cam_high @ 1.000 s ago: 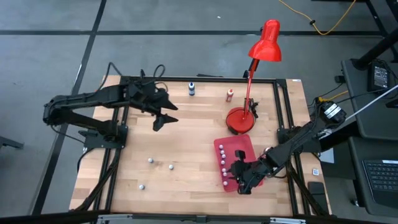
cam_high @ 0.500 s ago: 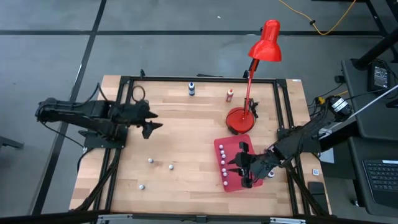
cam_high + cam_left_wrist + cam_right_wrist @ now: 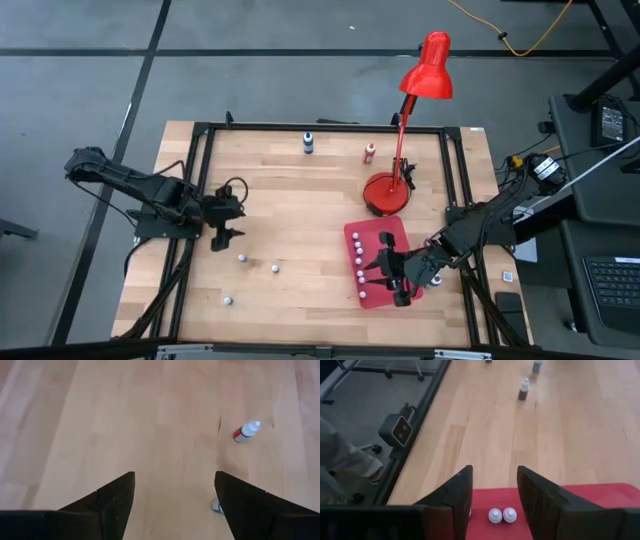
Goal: Pick & Place food coloring
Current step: Put the small blue food coloring bottle into the red bin
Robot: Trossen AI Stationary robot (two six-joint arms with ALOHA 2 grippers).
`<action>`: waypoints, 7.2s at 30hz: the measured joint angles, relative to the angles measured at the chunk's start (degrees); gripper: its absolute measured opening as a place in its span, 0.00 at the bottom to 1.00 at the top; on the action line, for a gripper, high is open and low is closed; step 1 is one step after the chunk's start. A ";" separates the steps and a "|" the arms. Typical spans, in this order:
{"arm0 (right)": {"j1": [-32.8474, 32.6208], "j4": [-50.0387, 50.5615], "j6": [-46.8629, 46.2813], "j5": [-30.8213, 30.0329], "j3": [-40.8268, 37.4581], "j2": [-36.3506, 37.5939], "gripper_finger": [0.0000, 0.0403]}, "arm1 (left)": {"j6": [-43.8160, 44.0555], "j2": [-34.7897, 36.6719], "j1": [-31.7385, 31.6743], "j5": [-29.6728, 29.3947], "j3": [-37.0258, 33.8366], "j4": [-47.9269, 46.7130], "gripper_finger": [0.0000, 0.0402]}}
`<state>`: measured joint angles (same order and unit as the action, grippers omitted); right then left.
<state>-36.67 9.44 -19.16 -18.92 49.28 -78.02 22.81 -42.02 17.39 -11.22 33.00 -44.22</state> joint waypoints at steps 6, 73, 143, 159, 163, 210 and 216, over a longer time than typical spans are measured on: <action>0.00 -0.30 -0.10 0.03 0.02 -0.04 0.48 | -0.34 0.64 3.60 1.39 -6.72 11.66 0.67; 2.75 8.29 -4.82 1.62 0.00 -0.09 0.51 | 71.02 -34.75 44.16 -31.45 -12.95 32.53 0.67; 2.95 2.34 -8.64 1.39 -0.04 -0.09 0.51 | 78.32 -47.80 45.04 -37.21 -2.97 20.01 0.13; 10.30 -6.47 0.41 3.98 5.32 -0.09 0.51 | 39.26 -24.72 29.59 -31.89 6.67 17.21 0.12; 13.45 -1.34 3.02 4.05 12.92 -0.13 0.51 | 28.13 -22.77 22.94 -26.48 12.81 16.97 0.12; 25.53 39.76 4.38 19.11 61.24 -22.49 0.60 | -5.62 -42.17 -5.14 2.25 50.74 8.85 0.12; 25.57 39.83 4.49 19.09 61.24 -22.49 0.53 | -4.98 -42.17 -5.14 1.70 50.74 8.38 0.12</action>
<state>-11.09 49.28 -14.68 0.16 110.52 -100.51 17.82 -84.18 12.25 -9.51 83.74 -35.83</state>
